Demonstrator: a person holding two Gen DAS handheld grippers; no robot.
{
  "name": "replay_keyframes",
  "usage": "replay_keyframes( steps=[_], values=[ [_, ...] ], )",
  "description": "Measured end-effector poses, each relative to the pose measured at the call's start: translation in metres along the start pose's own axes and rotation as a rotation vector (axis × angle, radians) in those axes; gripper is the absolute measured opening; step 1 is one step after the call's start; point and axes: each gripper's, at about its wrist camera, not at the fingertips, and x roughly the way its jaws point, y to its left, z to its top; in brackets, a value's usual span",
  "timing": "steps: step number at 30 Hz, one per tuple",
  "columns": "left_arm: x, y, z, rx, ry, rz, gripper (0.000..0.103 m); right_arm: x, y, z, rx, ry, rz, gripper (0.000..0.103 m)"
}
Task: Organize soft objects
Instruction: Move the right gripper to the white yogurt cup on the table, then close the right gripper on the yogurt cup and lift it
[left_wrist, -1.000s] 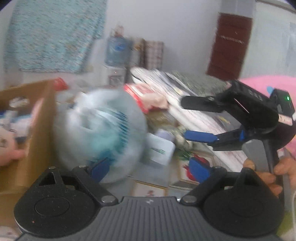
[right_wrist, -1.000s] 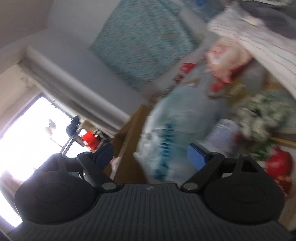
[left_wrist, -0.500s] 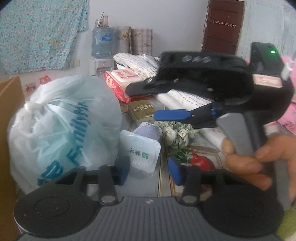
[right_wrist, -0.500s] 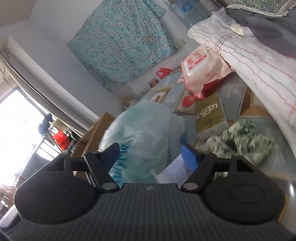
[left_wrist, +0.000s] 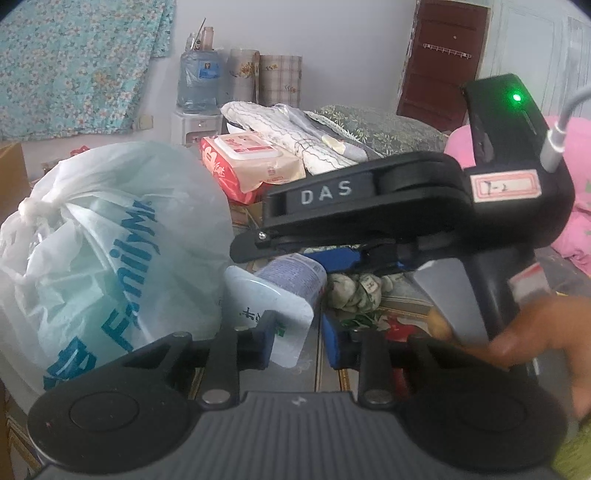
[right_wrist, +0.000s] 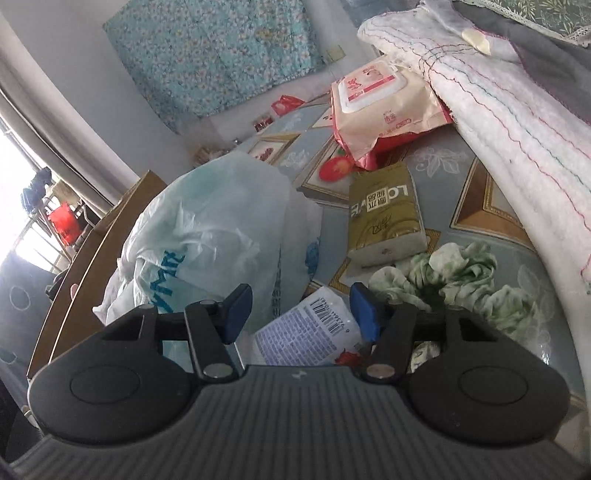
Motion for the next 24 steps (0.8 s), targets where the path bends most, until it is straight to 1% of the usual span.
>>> replay_keyframes(
  steps=[3, 6, 11, 14, 18, 21, 24],
  values=[
    [-0.008, 0.003, -0.002, -0.016, -0.016, -0.015, 0.029, -0.005, 0.006, -0.006, -0.011, 0.012, -0.012, 0.060],
    [-0.016, 0.006, -0.006, -0.028, -0.016, -0.029, 0.029, -0.012, 0.010, -0.016, -0.005, 0.017, -0.013, 0.060],
    [-0.033, 0.011, -0.018, -0.048, -0.020, -0.051, 0.029, -0.026, 0.012, -0.033, 0.045, 0.021, 0.013, 0.060],
    [-0.045, 0.013, -0.023, -0.052, -0.022, -0.045, 0.029, -0.031, 0.014, -0.043, 0.067, 0.025, 0.031, 0.060],
    [-0.060, 0.014, -0.026, -0.047, -0.030, -0.024, 0.029, -0.035, 0.010, -0.053, 0.129, 0.038, 0.095, 0.060],
    [-0.070, 0.011, -0.023, -0.028, -0.051, -0.001, 0.029, -0.036, -0.001, -0.061, 0.213, 0.055, 0.172, 0.060],
    [-0.072, 0.001, -0.019, 0.014, -0.061, 0.014, 0.029, -0.035, -0.016, -0.067, 0.306, 0.070, 0.241, 0.059]
  ],
)
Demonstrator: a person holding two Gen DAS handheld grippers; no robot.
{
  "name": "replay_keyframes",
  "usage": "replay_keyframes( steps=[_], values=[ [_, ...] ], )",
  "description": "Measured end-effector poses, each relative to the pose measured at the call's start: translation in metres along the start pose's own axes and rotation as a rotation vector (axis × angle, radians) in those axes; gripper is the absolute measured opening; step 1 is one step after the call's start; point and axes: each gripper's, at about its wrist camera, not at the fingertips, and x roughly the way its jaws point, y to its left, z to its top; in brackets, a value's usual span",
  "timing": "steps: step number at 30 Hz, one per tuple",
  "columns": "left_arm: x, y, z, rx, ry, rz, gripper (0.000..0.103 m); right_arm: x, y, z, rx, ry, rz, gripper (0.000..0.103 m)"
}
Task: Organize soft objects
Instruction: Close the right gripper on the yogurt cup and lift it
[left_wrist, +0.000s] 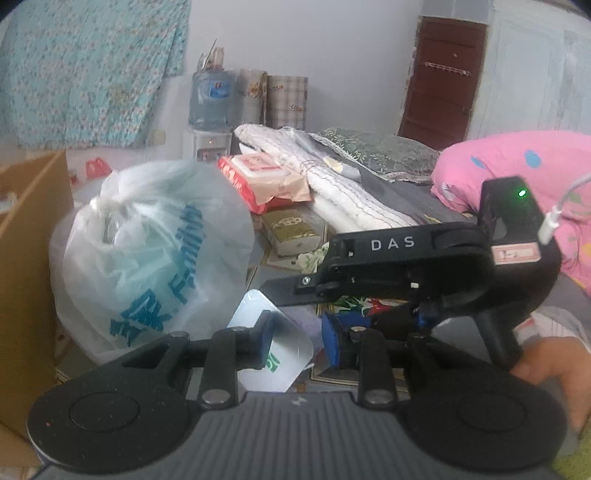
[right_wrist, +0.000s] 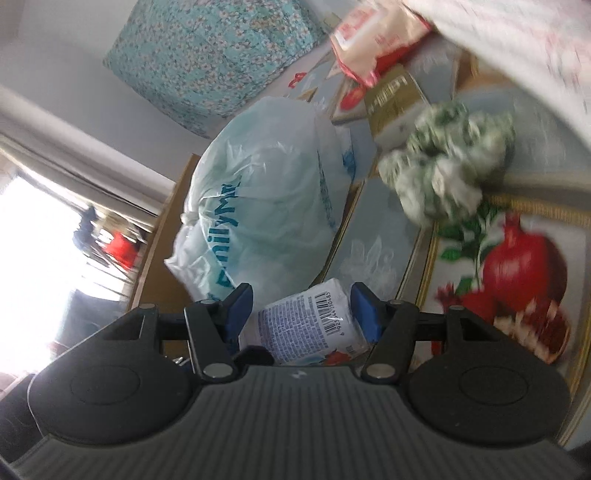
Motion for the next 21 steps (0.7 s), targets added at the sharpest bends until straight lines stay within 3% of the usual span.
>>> replay_keyframes(
  steps=[5, 17, 21],
  values=[
    [0.007, -0.019, 0.007, 0.089, -0.012, 0.014, 0.029, -0.006, -0.019, 0.001, 0.087, -0.010, 0.056, 0.059],
    [0.032, -0.042, 0.015, 0.168, 0.013, -0.018, 0.029, -0.030, -0.027, 0.013, 0.020, -0.106, -0.051, 0.059],
    [0.038, -0.045, 0.016, 0.179, 0.023, -0.036, 0.034, -0.038, -0.033, 0.013, 0.025, -0.130, -0.067, 0.059]
  ],
)
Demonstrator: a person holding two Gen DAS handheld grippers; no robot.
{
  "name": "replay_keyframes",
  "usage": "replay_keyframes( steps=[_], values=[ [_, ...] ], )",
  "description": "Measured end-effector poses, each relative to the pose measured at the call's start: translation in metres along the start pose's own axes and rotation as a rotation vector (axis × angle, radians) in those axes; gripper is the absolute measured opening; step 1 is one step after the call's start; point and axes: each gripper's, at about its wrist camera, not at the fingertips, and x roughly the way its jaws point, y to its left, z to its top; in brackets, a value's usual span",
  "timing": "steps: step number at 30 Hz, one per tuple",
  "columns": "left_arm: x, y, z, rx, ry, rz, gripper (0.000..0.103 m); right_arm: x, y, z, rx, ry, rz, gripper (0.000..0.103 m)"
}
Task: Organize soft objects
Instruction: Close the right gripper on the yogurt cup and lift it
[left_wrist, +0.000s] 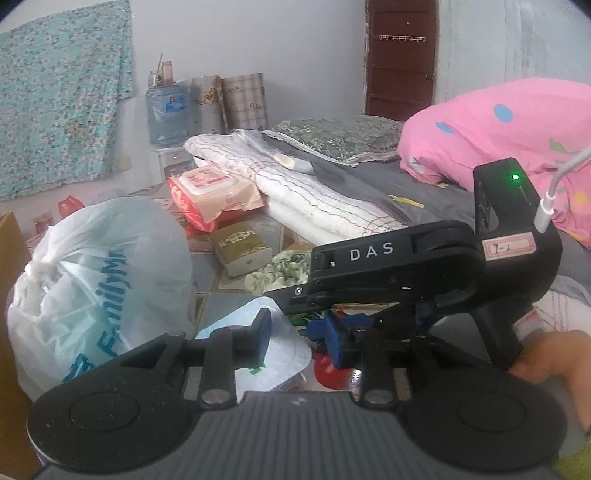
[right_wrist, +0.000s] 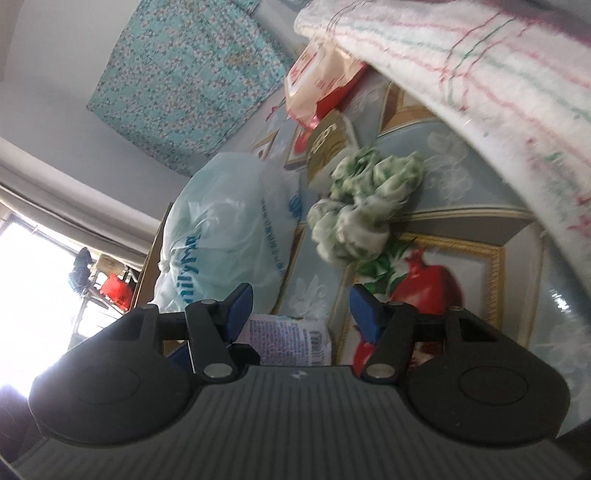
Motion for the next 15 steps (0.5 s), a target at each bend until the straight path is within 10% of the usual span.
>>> replay_keyframes(
  steps=[8, 15],
  values=[
    [0.004, -0.005, -0.003, 0.012, 0.013, -0.016, 0.058, -0.013, -0.014, 0.001, 0.036, -0.037, 0.012, 0.059],
    [-0.001, 0.004, -0.005, -0.047, 0.013, -0.031, 0.073, -0.023, -0.017, 0.003, 0.071, -0.087, 0.090, 0.079]
  ],
)
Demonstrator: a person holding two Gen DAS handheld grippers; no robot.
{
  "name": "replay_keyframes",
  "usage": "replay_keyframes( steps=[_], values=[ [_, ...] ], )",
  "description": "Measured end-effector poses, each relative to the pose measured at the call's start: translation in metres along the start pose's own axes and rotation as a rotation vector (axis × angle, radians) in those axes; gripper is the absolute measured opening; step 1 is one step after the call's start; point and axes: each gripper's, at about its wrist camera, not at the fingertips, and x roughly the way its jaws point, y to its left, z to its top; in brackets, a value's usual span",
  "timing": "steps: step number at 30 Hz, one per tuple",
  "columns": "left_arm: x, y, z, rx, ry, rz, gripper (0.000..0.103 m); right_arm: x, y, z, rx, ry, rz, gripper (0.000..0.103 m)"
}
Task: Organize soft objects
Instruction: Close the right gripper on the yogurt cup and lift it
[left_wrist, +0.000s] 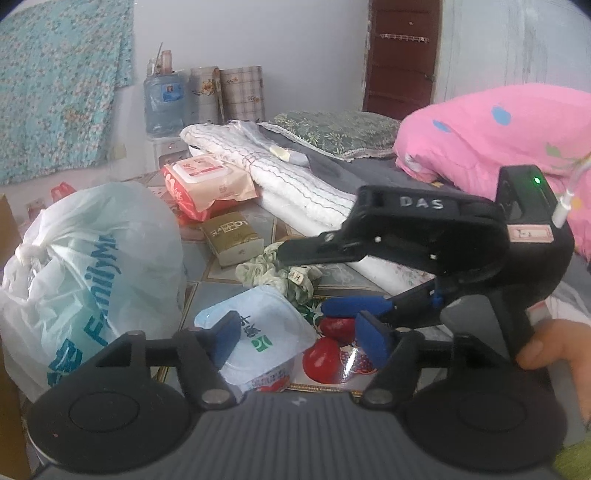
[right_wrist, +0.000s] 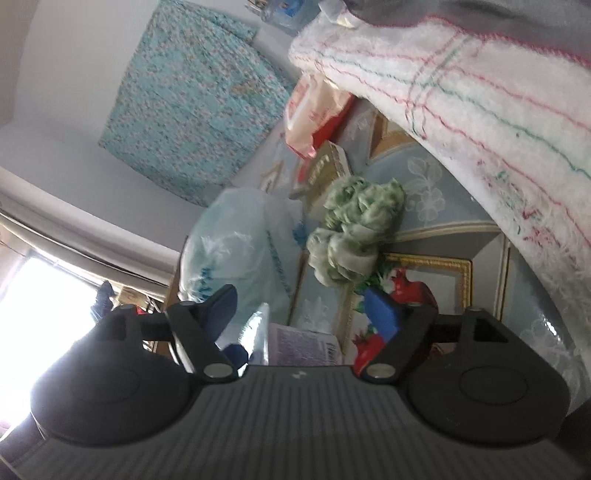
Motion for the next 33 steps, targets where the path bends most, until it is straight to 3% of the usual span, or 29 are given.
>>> replay_keyframes(
  steps=[12, 33],
  values=[
    [-0.016, 0.019, -0.006, -0.069, -0.018, 0.047, 0.089, 0.009, 0.014, 0.000, -0.029, -0.005, 0.030, 0.082],
    [-0.007, 0.024, -0.018, -0.100, 0.070, 0.032, 0.091, 0.010, 0.011, -0.003, -0.037, -0.002, 0.028, 0.084]
  ],
)
